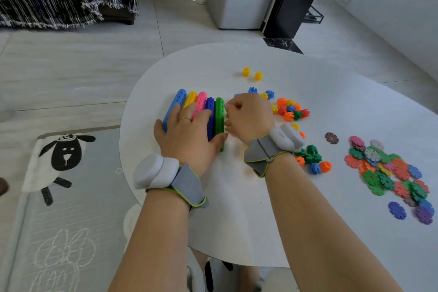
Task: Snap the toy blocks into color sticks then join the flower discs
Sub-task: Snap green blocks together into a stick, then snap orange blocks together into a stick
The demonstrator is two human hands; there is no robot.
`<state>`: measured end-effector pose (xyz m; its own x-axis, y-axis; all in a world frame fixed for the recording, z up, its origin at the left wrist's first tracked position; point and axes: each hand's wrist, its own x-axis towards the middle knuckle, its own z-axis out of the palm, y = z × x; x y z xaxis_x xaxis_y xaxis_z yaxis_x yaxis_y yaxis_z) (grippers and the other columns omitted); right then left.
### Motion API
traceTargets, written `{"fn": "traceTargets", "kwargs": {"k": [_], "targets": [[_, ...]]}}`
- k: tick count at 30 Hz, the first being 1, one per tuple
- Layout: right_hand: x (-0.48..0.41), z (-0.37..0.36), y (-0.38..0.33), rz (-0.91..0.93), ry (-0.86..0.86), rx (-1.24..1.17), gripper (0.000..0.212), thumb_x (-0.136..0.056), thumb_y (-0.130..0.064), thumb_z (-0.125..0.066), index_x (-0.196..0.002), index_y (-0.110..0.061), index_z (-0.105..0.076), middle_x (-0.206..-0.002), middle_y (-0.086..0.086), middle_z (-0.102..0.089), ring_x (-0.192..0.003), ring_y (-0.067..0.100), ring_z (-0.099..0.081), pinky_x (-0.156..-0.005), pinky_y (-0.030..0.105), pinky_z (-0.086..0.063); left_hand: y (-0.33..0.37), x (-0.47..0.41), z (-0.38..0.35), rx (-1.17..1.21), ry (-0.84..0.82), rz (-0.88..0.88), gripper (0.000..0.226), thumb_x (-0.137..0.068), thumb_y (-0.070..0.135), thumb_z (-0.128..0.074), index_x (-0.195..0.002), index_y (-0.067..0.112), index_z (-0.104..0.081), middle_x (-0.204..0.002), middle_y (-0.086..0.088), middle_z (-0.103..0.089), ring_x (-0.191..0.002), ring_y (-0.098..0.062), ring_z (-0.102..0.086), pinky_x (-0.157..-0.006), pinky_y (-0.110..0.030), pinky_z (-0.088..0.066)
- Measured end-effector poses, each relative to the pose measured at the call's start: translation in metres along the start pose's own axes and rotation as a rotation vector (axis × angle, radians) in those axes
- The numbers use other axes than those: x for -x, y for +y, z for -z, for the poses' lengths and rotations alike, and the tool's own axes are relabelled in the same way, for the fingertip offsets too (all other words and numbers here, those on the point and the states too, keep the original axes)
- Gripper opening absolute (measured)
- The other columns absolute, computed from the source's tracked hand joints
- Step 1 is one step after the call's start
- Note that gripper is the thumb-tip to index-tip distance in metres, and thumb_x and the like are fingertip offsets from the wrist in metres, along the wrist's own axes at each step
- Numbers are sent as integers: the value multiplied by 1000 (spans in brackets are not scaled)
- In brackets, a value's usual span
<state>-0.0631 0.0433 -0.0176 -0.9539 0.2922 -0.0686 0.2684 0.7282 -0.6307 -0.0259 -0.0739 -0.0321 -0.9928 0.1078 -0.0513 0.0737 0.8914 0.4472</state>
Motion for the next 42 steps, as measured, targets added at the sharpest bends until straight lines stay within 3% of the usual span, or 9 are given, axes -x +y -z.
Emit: {"fn": "traceTargets", "kwargs": {"k": [5, 8, 11, 15, 20, 23, 33, 38, 42], "targets": [[7, 13, 17, -19, 74, -236, 18, -88, -14, -50, -76, -13, -63, -76, 12, -69, -73, 31, -69, -70, 44, -58, 2, -1, -5, -69, -56, -74, 48, -90, 54, -46, -136, 46, -35, -157, 12, 3, -144, -23, 10, -109, -60, 5], [8, 26, 31, -2, 174, -180, 18, -88, -14, -51, -84, -15, -69, -79, 8, -71, -77, 29, -68, -74, 44, -56, 1, -2, -6, -102, -70, -57, 39, -95, 45, -42, -134, 48, -38, -158, 9, -4, -145, -23, 8, -109, -61, 6], [17, 38, 44, 12, 194, -36, 25, -89, -13, -51, -100, -18, -72, -93, -1, -70, -84, 15, -61, -76, 25, -45, 0, -1, -7, -107, -59, -38, 39, -94, 45, -43, -132, 47, -41, -157, 7, -11, -145, -23, 6, -108, -62, 6], [31, 41, 58, 24, 171, 22, 28, -92, -13, -50, -108, -22, -70, -104, -5, -69, -88, 9, -54, -74, 17, -34, 14, -1, -11, -90, -49, -79, 40, -91, 50, -45, -131, 47, -42, -157, 5, -12, -145, -20, 8, -109, -61, 9], [34, 39, 59, 71, 122, 48, 32, -91, -6, -49, -110, -21, -70, -115, -4, -67, -104, 15, -59, -88, 22, -41, 32, -3, -16, -47, 48, -153, 37, -90, 38, -52, -127, 38, -51, -146, 4, -34, -138, -23, -18, -114, -50, -6], [32, 45, 67, 100, 87, 122, 33, -88, -5, -51, -109, -23, -70, -117, -2, -63, -104, 17, -57, -86, 22, -38, 39, -5, -17, -56, 97, -184, 36, -91, 28, -50, -127, 33, -53, -133, 5, -46, -125, -24, -32, -106, -39, -18], [30, 42, 77, 124, -10, 330, 28, -84, -26, -64, -112, -30, -65, -116, -1, -47, -114, 22, -40, -92, 26, -31, 51, -13, -29, -115, 46, -175, 34, -92, 25, -47, -126, 34, -51, -131, 5, -47, -122, -24, -32, -94, -41, -21], [27, 48, 78, 111, 122, 162, 15, -85, -30, -64, -97, -20, -66, -97, -5, -56, -91, 13, -51, -75, 22, -33, 57, -19, -30, -101, 72, -144, 24, -94, 22, -46, -113, 30, -56, -119, 4, -54, -116, -23, -39, -92, -40, -24], [32, 55, 74, 29, 141, -74, 22, -86, -17, -62, -108, -21, -65, -80, -10, -58, -72, 5, -54, -75, 19, -41, 63, -20, -26, 117, 141, -160, 35, -90, 17, -53, -124, 24, -51, -116, -2, -59, -109, -26, -51, -91, -39, -36]]}}
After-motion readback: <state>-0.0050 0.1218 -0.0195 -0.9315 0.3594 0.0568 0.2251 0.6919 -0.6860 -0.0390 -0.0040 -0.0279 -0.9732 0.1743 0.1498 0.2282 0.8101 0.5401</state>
